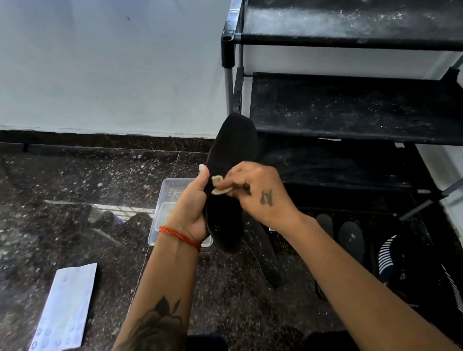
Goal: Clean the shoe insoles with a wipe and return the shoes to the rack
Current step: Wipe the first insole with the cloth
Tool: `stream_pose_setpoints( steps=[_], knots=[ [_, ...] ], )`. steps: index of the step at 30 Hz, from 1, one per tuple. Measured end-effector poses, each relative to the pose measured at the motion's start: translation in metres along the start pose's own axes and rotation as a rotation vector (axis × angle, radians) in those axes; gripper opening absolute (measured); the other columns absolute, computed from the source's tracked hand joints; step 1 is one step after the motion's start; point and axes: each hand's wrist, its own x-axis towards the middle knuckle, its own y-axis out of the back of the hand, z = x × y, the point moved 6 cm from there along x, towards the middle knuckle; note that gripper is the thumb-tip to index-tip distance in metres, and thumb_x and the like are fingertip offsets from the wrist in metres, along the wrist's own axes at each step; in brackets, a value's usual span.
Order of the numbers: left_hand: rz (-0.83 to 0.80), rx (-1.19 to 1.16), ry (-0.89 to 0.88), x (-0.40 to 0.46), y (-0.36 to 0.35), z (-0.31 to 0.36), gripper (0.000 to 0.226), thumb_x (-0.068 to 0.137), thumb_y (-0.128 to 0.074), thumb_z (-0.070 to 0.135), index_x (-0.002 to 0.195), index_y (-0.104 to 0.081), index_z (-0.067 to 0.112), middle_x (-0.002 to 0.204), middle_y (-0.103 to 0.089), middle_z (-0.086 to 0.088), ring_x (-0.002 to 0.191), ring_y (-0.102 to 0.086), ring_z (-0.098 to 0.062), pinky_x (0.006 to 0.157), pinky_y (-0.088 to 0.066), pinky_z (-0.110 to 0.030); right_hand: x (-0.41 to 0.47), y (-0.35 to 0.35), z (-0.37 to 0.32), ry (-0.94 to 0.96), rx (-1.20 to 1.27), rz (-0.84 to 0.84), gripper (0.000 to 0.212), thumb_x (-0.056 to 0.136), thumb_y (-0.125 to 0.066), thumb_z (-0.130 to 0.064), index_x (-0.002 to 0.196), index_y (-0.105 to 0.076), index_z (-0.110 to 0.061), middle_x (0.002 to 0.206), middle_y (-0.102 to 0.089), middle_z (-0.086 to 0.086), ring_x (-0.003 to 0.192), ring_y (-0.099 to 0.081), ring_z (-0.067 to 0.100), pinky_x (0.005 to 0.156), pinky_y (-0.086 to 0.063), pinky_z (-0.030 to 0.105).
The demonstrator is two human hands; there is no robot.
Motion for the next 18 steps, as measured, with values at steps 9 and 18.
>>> stream_pose_setpoints(
  steps=[9,18],
  knots=[
    [-0.012,-0.044,0.046,0.001,0.005,0.000,0.059,0.099,-0.025,0.051,0.108,-0.062,0.007,0.098,-0.071,-0.017,0.087,-0.068,-0.030,0.073,-0.055,-0.048,0.001,0.023,0.013,-0.083,-0.022,0.203,0.023,0.077,-0.064,0.006,0.085,-0.076,-0.011,0.086,-0.069,0.000,0.074,-0.063,0.006,0.066,-0.052,0.016],
    [-0.004,-0.033,-0.006,0.004,0.008,0.003,0.069,0.102,-0.025,0.042,0.075,-0.076,0.005,0.078,-0.073,-0.012,0.069,-0.072,-0.019,0.061,-0.059,-0.028,-0.004,-0.007,-0.011,0.007,0.150,-0.142,0.026,0.069,-0.059,0.008,0.082,-0.076,-0.006,0.086,-0.072,0.005,0.081,-0.066,0.007,0.077,-0.053,0.018]
  ],
)
